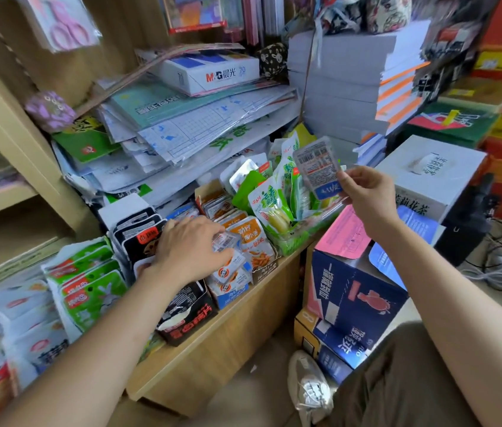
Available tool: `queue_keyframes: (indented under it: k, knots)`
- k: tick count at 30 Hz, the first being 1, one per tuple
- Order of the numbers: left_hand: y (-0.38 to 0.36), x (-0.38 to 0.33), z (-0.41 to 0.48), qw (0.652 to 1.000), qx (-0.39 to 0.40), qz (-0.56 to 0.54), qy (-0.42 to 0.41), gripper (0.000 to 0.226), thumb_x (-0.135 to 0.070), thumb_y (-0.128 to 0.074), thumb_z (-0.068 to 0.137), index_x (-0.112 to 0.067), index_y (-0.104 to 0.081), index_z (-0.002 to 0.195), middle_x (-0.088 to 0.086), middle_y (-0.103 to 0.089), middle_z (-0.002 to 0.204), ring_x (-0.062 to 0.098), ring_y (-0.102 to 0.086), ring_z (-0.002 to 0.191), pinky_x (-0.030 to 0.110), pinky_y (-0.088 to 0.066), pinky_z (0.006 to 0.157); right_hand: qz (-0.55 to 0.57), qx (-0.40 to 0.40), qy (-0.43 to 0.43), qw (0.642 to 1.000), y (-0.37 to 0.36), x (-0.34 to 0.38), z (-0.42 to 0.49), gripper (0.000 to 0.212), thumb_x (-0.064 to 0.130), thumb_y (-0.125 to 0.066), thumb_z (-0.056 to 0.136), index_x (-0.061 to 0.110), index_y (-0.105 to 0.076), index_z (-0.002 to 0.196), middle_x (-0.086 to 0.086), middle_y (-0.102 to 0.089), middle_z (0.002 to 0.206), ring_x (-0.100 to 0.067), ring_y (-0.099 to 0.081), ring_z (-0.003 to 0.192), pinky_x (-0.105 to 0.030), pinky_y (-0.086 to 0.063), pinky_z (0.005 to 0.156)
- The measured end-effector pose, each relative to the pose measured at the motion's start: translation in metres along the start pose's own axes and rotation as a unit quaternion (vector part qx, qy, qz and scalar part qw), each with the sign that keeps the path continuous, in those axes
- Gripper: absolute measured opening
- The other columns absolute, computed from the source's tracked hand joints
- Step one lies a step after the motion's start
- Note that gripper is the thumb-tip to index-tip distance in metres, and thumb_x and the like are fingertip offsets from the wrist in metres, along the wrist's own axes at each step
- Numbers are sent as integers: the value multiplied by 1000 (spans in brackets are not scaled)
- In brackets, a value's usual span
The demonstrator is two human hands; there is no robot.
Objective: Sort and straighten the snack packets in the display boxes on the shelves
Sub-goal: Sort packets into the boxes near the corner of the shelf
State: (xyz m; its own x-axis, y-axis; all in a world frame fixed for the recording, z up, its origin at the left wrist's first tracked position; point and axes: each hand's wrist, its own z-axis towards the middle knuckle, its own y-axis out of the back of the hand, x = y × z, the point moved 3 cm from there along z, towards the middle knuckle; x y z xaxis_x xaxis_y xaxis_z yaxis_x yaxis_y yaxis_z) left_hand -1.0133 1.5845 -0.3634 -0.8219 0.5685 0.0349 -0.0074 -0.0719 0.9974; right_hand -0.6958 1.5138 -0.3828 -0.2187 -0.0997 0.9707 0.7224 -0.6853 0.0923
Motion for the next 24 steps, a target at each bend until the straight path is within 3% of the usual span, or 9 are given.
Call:
queue_keyframes:
  k: [4,8,11,15,17,21,24]
  knots:
    - [12,-31,10,999,-30,-15,-43,53,-65,-55,89,-36,-59,133,-11,-57,140,18,-49,128,40,-32,106,-7,-27,-13,1000,11,-4,0,17,22,-67,96,6,-70,91,-19,-72,89,-17,-63,67,-29,-52,58]
    - [24,-81,35,979,-58,-180,-79,43,-56,-61,91,-34,-65,127,-7,-64,133,18,-56,122,35,-41,100,-15,-71,-12,997,20,-6,3,13,23,-69,95,11,-71,90,-16,-72,84,-14,-60,62,-26,-51,54]
    - [14,-121,71,967,11,-236,-90,56,-56,-63,90,-33,-54,140,-1,-57,144,23,-54,130,39,-47,104,-22,-108,-17,994,28,-12,8,14,27,-71,93,14,-73,89,-13,-73,82,-14,-62,64,-30,-50,58]
    - [-19,-157,115,960,164,-210,-82,76,-49,-61,95,-17,-29,157,9,-38,159,30,-43,141,37,-39,109,-29,-140,-34,989,38,-20,14,14,33,-71,92,24,-70,81,-5,-72,80,-13,-62,66,-34,-51,60]
    - [-33,-161,125,957,203,-190,-86,73,-42,-61,98,-10,-30,156,13,-38,158,31,-44,140,36,-40,109,-28,-144,-41,988,41,-23,16,15,33,-71,92,20,-72,85,-5,-73,82,-11,-62,66,-32,-52,60]
    - [-36,-144,128,969,115,-204,-80,53,-41,-73,90,-17,-61,135,9,-66,130,29,-63,115,40,-52,96,-29,-142,-48,988,41,-26,21,16,32,-71,92,16,-73,88,-5,-74,83,-14,-67,72,-37,-56,65]
    - [-30,-125,124,968,34,-242,-58,37,-42,-79,84,-21,-73,114,9,-74,100,29,-68,95,38,-55,77,-31,-148,-49,987,39,-26,23,14,32,-72,90,18,-74,87,-3,-74,81,-16,-69,75,-38,-57,70]
